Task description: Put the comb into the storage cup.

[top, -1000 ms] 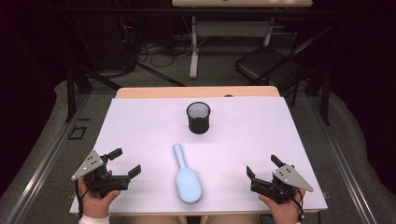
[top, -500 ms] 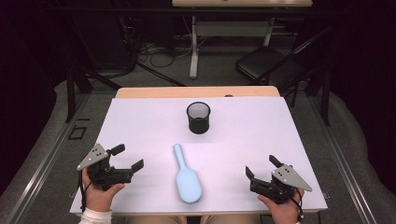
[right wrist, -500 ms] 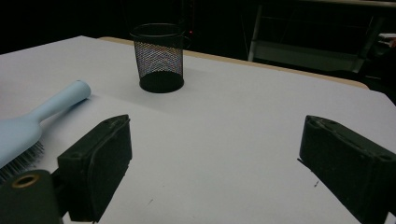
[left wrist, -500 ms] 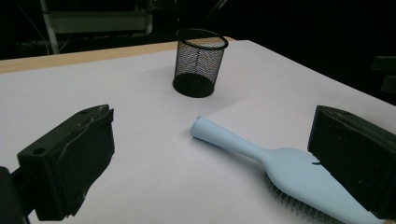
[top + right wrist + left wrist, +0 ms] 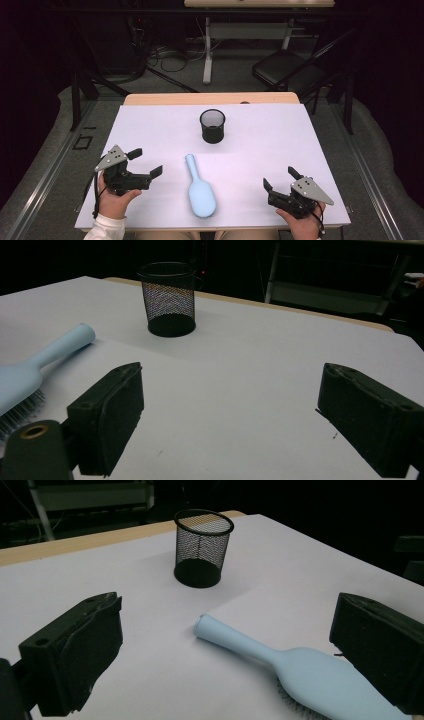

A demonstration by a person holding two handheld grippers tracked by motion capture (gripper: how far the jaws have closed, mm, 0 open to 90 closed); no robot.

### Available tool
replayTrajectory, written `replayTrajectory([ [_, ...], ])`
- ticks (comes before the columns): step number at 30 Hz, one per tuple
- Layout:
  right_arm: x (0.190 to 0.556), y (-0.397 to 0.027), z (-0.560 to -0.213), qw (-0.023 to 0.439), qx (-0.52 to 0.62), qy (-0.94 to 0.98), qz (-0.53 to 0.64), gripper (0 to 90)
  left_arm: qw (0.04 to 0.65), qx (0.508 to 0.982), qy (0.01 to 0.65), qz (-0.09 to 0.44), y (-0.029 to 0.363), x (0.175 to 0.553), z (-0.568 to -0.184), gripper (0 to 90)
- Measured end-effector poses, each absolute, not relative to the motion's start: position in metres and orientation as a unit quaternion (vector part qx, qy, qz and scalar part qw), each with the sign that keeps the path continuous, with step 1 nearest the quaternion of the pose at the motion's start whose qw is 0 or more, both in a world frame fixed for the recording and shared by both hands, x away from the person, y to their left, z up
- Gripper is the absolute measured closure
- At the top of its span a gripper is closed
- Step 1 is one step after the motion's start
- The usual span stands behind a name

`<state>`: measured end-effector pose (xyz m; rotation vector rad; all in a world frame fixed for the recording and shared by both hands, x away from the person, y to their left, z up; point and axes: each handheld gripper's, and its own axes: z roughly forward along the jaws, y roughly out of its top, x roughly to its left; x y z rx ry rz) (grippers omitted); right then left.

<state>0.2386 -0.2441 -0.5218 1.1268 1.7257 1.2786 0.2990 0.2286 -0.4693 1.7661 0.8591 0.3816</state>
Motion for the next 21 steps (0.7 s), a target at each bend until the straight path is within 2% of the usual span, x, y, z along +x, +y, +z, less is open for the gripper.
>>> replayTrajectory([
  [18, 0.238, -0.245, -0.522, 0.350, 0.435, 0.668, 0.492, 13.1, 0.535, 0.751, 0.355, 0.156, 0.210, 0.317, -0.455, 8.6],
  [21, 0.238, -0.245, -0.522, 0.351, 0.434, 0.668, 0.493, 13.3, 0.538, 0.748, 0.357, 0.155, 0.210, 0.319, -0.455, 12.2],
])
